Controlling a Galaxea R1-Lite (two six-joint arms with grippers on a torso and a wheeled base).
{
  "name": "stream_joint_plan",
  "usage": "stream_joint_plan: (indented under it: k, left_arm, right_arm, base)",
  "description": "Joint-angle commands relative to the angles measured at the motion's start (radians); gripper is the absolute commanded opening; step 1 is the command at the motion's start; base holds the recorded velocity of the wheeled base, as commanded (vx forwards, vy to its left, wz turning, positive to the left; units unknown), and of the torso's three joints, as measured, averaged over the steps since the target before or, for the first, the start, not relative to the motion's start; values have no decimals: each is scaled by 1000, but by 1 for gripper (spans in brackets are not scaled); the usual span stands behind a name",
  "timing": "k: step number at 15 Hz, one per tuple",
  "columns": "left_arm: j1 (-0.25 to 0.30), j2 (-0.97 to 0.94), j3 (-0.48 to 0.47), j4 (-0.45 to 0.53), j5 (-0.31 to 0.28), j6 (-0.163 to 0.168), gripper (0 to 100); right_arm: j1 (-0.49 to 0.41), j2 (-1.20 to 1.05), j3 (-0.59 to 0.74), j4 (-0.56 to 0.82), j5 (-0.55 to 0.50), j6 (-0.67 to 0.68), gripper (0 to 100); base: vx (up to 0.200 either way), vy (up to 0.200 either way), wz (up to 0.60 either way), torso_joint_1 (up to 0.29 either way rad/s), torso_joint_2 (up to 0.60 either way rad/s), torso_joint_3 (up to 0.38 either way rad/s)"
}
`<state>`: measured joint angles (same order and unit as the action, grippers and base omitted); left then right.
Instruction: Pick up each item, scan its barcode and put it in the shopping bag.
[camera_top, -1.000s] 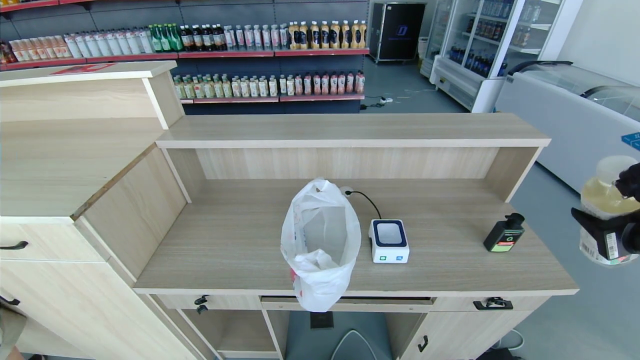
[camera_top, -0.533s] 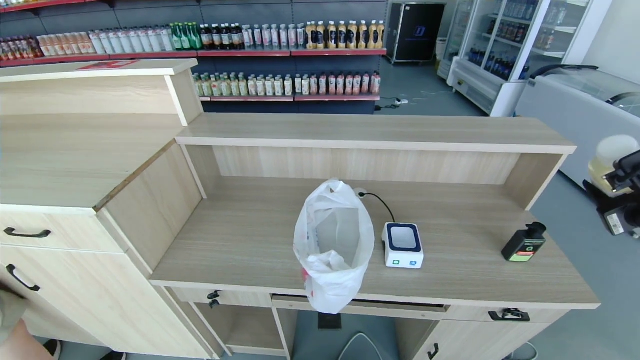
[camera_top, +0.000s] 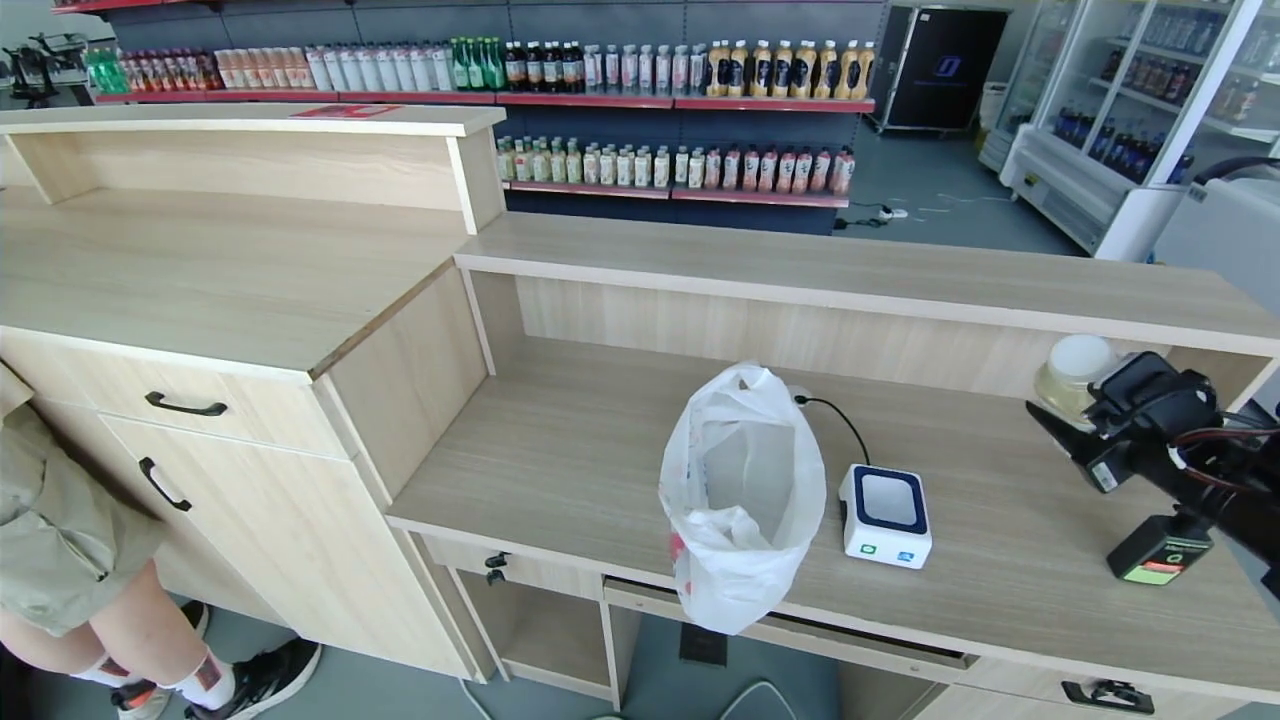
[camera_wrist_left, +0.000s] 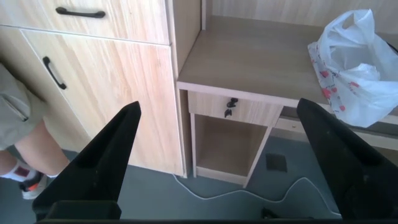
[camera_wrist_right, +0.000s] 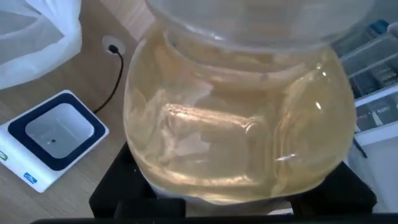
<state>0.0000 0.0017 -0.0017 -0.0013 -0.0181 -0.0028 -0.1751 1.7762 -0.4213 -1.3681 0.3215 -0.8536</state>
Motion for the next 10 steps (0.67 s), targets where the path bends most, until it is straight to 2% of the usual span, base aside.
stream_joint_plan:
  k: [1, 6, 10]
  left_arm:
    - [0, 0, 0, 0, 0, 0, 100]
    - [0, 0, 0, 0, 0, 0, 100]
    - [0, 0, 0, 0, 0, 0, 100]
  right_arm:
    - [5, 97, -11, 11, 67, -4, 0]
    - [25, 220, -37, -97, 117, -7, 0]
    - [28, 318, -73, -197, 212, -8, 0]
  base:
    - [0, 0, 0, 0, 0, 0]
    - [0, 0, 0, 0, 0, 0]
    - [0, 0, 0, 0, 0, 0]
